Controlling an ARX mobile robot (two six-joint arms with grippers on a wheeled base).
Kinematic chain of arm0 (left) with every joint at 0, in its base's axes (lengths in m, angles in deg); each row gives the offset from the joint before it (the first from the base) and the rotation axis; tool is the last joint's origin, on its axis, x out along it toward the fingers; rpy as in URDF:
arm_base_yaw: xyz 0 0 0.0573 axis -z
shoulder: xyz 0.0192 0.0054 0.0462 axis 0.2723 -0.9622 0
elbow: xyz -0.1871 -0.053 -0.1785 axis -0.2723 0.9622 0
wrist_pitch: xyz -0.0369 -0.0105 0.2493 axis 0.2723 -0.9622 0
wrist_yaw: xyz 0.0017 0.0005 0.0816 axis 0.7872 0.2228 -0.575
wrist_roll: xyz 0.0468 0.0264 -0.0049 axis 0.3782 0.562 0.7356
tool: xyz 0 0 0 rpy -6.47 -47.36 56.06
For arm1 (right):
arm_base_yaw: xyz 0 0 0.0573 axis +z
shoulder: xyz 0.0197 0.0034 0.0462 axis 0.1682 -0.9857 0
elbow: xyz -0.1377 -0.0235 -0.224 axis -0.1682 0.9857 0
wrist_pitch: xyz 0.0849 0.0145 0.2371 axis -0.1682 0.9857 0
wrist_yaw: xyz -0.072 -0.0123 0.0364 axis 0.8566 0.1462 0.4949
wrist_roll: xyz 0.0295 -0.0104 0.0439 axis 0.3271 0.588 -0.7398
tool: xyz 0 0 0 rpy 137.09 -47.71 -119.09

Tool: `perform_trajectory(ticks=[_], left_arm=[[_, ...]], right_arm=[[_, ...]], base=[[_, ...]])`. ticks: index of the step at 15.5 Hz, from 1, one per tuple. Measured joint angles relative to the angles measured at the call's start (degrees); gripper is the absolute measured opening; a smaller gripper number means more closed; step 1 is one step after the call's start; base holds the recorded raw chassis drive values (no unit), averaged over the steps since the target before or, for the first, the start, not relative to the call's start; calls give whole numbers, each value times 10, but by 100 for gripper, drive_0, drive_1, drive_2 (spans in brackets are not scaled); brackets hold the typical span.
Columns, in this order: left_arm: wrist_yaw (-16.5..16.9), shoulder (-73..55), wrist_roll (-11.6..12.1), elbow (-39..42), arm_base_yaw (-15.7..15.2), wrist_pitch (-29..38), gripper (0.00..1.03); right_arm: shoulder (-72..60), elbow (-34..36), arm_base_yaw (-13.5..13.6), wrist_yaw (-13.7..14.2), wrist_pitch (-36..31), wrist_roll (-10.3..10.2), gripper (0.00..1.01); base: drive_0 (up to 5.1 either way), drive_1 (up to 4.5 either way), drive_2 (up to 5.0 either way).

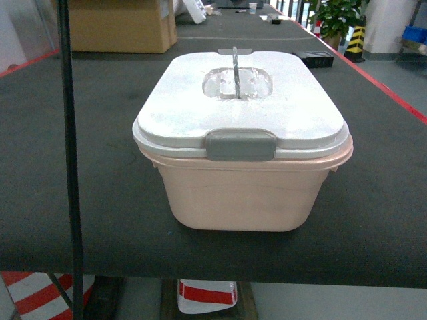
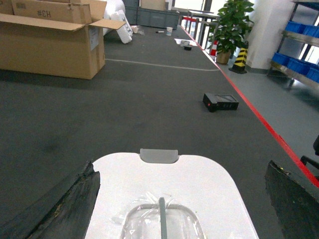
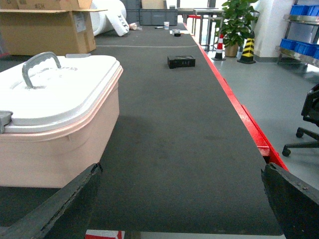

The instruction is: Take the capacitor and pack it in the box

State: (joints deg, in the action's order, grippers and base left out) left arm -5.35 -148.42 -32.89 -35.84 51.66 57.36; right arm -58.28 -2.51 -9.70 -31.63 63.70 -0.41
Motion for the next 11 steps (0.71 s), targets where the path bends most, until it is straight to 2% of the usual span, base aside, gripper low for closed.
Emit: perform_trajectory(ticks=[1,3,11], left_arm=[[-10,13,4,26,3,13,98],[-39,42,30,70,12,43,98],[-89,85,81,117,11,106,98]], right_arm=[[0,0,0,0,0,0,98],[0,0,0,0,0,0,98],[0,0,0,0,0,0,98]], base=[[0,0,0],[0,0,0],[0,0,0]])
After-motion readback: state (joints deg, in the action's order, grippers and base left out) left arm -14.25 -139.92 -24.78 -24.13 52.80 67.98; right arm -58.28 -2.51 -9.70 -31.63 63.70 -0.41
